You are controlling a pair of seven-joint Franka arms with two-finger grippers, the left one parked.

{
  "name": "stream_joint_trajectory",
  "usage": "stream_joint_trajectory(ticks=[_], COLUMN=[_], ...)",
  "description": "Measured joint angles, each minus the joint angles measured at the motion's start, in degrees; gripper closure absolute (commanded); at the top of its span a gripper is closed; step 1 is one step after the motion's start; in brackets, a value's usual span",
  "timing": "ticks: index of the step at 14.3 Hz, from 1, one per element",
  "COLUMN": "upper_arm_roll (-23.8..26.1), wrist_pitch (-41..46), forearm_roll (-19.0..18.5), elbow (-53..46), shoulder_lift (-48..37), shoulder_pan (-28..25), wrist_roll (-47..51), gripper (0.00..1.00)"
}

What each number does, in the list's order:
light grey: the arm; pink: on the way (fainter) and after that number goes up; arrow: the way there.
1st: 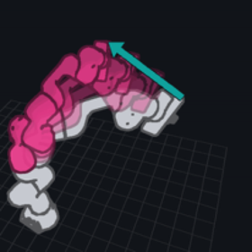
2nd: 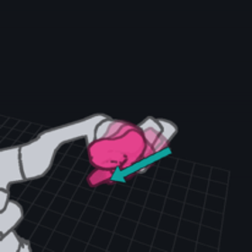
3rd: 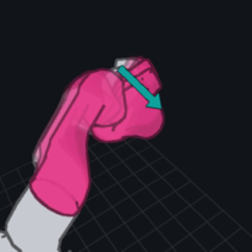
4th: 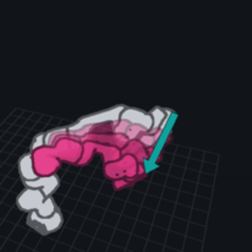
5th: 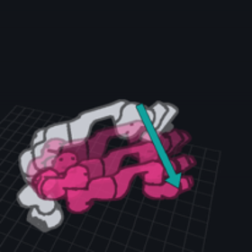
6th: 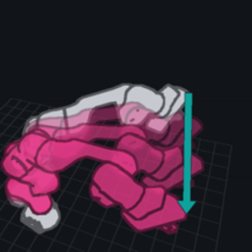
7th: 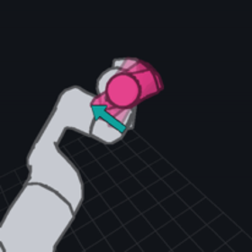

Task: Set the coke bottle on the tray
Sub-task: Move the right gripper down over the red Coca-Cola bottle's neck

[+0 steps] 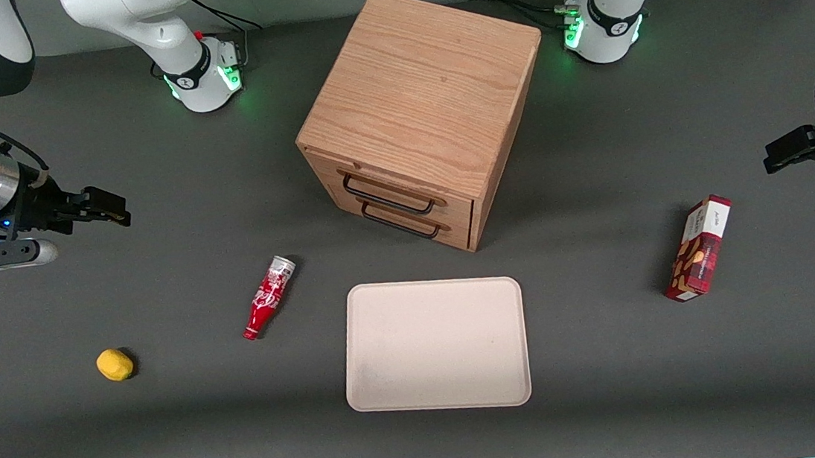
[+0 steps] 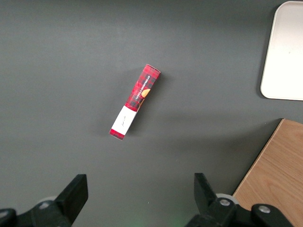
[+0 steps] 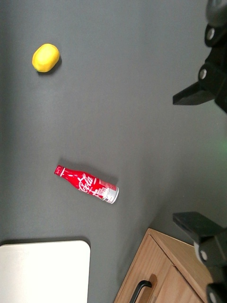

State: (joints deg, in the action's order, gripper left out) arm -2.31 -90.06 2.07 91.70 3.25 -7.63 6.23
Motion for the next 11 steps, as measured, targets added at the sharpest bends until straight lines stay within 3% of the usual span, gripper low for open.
stream_joint_trajectory(ticks=[7, 11], upper_arm_roll=[0.44, 3.66], wrist_pitch=[0.55, -1.57], forearm_roll=[0.03, 0.62], elbow=[-1.12, -0.99], shoulder_lift=[0.69, 5.71], shoulder_pan=[0.66, 0.57], wrist_roll=[0.79, 11.99], gripper=[0.0, 0.0])
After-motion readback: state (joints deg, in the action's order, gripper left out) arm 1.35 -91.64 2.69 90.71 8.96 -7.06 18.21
